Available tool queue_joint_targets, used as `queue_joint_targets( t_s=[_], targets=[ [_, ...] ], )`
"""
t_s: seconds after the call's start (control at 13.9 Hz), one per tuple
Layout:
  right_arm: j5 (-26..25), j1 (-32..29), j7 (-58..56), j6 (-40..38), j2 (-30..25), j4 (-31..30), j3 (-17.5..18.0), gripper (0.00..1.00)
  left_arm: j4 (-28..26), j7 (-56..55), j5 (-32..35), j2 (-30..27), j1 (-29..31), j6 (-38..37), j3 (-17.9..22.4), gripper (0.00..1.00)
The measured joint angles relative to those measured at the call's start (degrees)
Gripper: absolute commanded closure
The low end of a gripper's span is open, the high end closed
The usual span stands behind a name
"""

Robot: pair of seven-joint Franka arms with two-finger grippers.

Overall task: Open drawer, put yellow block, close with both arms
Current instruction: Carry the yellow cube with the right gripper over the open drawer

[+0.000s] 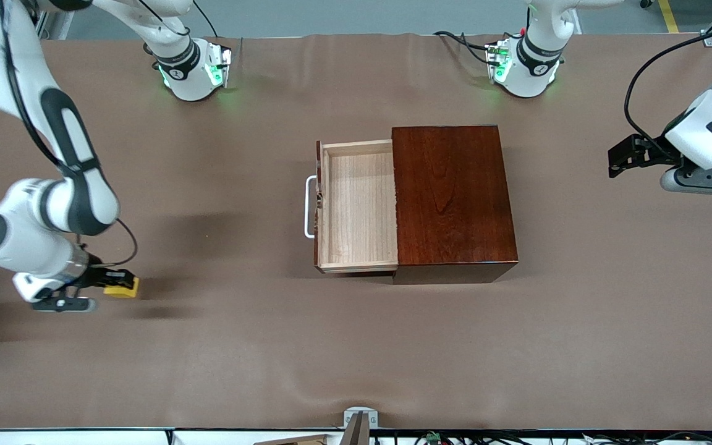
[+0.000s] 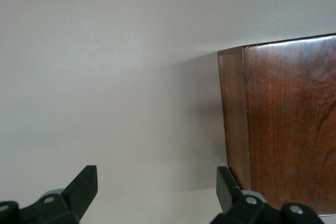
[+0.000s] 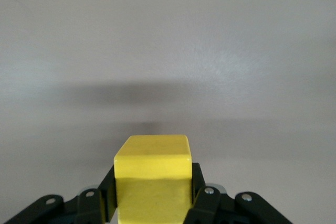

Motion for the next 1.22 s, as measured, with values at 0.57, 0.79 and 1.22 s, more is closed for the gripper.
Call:
queue_joint_targets(
  t_s=[0.57,0.79,1.22],
  targets=[
    [0.56,11.76,16.84,-31.16,-9.80,17.08,1.03,1.00,0.22,0.00,0.00,0.48,0.21,0.13,0.22,0.00],
    [0.57,23.97,31.41,-29.83,-8.04,19.31,1.33,1.00,0.28,0.00,0.00,0.48,0.20,0.13,0.20,0.00],
    [0.61,40.91,47.59,-16.05,1.74,24.57,1.29,1.00,0.34,0.00,0.00,0.48,0.14,0.13,0.10,0.00]
  ],
)
